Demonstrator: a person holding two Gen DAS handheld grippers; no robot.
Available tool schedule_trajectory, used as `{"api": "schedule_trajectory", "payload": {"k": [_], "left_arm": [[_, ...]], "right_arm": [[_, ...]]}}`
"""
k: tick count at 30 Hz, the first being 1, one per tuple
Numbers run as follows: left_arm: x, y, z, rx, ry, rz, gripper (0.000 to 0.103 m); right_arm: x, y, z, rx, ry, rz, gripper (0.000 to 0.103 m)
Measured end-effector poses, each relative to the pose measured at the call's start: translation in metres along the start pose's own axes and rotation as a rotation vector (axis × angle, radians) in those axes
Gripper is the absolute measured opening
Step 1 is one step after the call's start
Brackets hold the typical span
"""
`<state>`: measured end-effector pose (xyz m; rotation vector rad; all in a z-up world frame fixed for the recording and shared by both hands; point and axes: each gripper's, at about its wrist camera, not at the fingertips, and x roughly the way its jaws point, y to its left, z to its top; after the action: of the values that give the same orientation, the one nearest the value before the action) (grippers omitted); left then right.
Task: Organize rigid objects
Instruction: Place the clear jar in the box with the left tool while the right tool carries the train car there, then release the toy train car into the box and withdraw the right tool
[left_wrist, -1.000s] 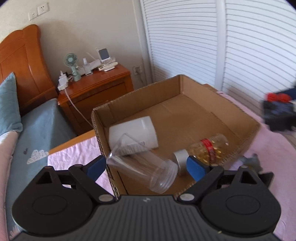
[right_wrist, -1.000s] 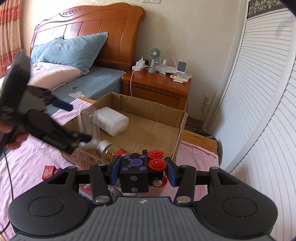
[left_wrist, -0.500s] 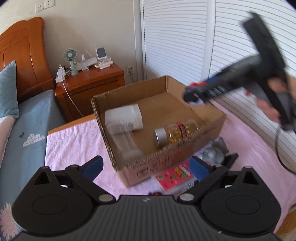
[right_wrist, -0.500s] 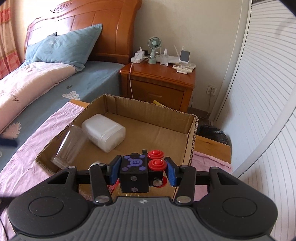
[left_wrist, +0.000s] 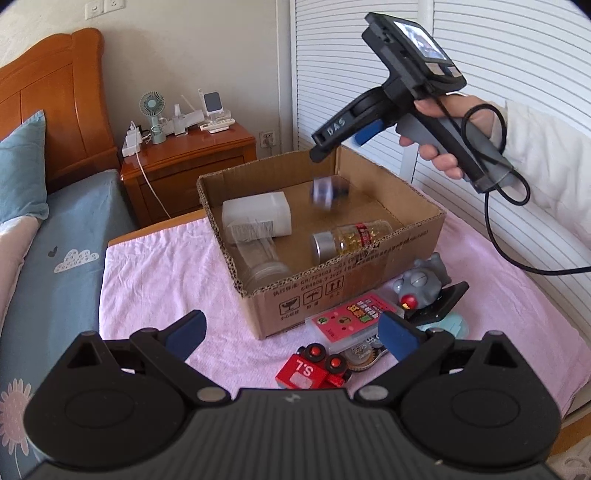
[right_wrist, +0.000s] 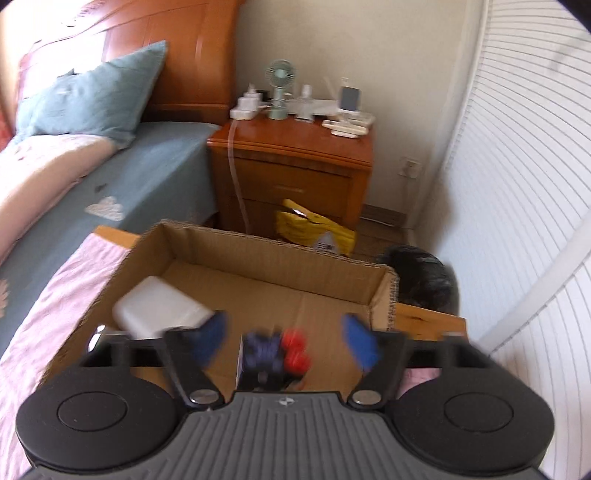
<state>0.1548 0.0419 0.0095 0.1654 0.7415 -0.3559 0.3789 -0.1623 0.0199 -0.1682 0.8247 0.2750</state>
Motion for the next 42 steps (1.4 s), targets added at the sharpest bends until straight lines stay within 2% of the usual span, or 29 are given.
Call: {"api": "schedule_trajectory", "payload": {"k": [5,7,18,25,28,31,36,42], "left_arm": [[-0.001,0.001,-0.004,-0.007,0.011,0.000,0.099],[-0.001,0.000,-0.005,-0.009,0.014,0.005,0.099],[-0.017,-0.010,-0.008,-0.040,0.023,0.060,0.099],[-0.027,-0.015,-0.020,-0.079,0.026,0.109,0.099],[-0.027,-0.019,-0.030,-0.093,0.022,0.142,0.099],[-0.024,-0.023,-0.041,-0.113,0.027,0.143,0.099],[-0.013,-0.026,-0.059,-0.162,0.057,0.110,0.099],[-0.004,-0.028,-0.071,-0.183,0.065,0.119,0.099]], "right_arm": [[-0.010,-0.002,-0.010,0.014,0.010,0.029,0.095],[-0.017,-0.001,-0.015,0.004,0.013,0.032,0.101],[-0.071,0.006,-0.046,0.009,0.006,0.043,0.103],[-0.104,0.011,-0.090,0.025,0.000,0.045,0.103],[-0.115,0.016,-0.115,0.033,0.001,0.037,0.103],[-0.123,0.023,-0.143,0.037,0.005,0.033,0.103],[-0.120,0.034,-0.187,0.043,0.046,0.018,0.103],[-0.100,0.047,-0.222,0.065,0.100,-0.003,0.103]]}}
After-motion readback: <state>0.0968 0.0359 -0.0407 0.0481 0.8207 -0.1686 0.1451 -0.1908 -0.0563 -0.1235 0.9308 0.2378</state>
